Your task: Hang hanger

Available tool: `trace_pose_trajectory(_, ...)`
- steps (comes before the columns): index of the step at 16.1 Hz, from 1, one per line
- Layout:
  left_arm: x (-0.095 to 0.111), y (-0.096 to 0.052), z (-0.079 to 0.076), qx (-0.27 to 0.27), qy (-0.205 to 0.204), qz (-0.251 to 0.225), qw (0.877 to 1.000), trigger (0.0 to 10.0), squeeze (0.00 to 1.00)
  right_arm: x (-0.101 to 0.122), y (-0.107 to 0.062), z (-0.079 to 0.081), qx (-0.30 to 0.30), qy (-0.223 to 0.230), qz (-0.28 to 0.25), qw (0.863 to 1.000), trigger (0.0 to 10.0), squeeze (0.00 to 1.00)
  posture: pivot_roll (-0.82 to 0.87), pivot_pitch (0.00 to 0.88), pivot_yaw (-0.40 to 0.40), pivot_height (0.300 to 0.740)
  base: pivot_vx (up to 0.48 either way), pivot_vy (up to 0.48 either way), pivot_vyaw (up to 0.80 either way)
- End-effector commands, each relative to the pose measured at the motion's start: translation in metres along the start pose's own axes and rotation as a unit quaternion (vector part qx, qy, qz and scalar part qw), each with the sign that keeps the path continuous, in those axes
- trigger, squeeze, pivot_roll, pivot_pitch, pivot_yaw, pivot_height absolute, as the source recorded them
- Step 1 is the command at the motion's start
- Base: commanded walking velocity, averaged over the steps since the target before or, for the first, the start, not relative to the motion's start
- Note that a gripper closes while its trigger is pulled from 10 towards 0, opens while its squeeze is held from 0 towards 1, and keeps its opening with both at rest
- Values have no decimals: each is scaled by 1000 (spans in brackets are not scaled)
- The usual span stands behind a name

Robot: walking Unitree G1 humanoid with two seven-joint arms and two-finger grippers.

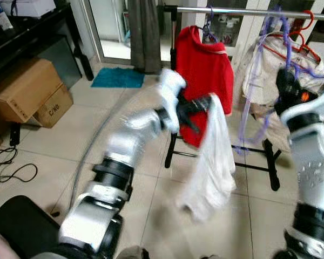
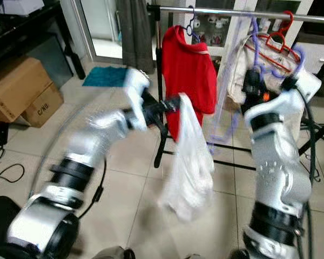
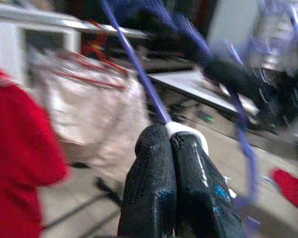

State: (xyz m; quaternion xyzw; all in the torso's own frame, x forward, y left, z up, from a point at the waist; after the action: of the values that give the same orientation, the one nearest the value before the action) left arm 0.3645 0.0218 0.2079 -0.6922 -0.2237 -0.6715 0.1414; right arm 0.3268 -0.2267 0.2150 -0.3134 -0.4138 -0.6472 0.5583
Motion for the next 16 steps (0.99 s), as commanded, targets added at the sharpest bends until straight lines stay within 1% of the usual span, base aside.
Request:
trace_pose_trajectory(1,1,-15,19,49,12,10,999,0,0,-7,-3,-6,-20,-33,18,999,0,0,-13,0,85,740,0,0,0)
trace_pose_trajectory(2,-6,-25,29,81,29,33,996,0,0,-14,-8,-12,-31,-65,38,997,0,0,-14,0,84,740,0,0,0)
trace_pose_trajectory(3,-10,-30,34,98,41,46,993,0,0,-18,-11,-14,-34,-84,53,994,7882,0,-14,0,83,740,0,0,0)
trace_pose_trajectory(4,-27,-57,63,224,72,92,968,4157,0,-42,-29,-27,-45,-162,132,977,10000,0,-12,0,77,740,0,0,0)
trace_pose_trajectory(5,-34,-71,73,276,85,105,952,10000,0,-53,-40,-35,-56,-189,161,967,10000,0,-13,0,72,740,0,0,0)
trace_pose_trajectory(6,-40,-78,76,297,86,130,942,10000,0,-56,-44,-39,-68,-208,167,961,10000,0,-10,0,65,740,0,0,0)
trace_pose_trajectory(7,-42,-92,81,338,88,122,929,10000,0,-65,-56,-49,-98,-225,187,951,10000,0,-2,0,62,740,0,0,0)
trace_pose_trajectory(8,-43,-94,81,344,90,122,927,10000,0,-67,-57,-50,-103,-226,184,951,10000,0,-1,0,63,740,0,0,0)
trace_pose_trajectory(9,-47,-100,77,341,103,128,926,10000,0,-74,-61,-50,-109,-198,191,955,10000,0,-3,0,63,740,0,0,0)
trace_pose_trajectory(10,-47,-103,72,335,131,120,925,10000,0,-79,-64,-47,-109,-189,198,956,10000,0,-7,0,64,740,0,0,-800)
trace_pose_trajectory(12,-47,-105,69,342,123,103,926,10000,0,-78,-65,-47,-120,-186,186,957,10000,0,-2,0,62,740,0,0,-800)
trace_pose_trajectory(13,-46,-104,65,345,125,96,925,10000,0,-79,-65,-47,-132,-199,181,954,10000,0,3,0,56,740,296,0,-800)
trace_pose_trajectory(14,-46,-103,63,340,129,96,926,10000,0,-81,-63,-45,-125,-212,179,953,10000,0,3,0,56,740,300,0,-800)
trace_pose_trajectory(16,-45,-104,63,339,131,97,927,10000,0,-83,-60,-39,-114,-193,180,958,10000,0,12,0,50,740,298,0,0)
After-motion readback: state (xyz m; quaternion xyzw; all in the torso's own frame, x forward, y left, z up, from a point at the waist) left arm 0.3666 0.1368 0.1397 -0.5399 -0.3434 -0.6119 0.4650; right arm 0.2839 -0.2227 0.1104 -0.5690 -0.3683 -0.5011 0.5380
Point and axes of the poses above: a point about 5 cm out from each wrist's last joint towards the gripper, its own y axis pointing out of the wrist towards the gripper, its own x axis along the axis of the wrist's last joint, z = x × y, the point moved 3 cm from there along y, pointing out of the wrist towards the gripper, and after that the axes turned 5 degrees about y, right-handed, at the moved point
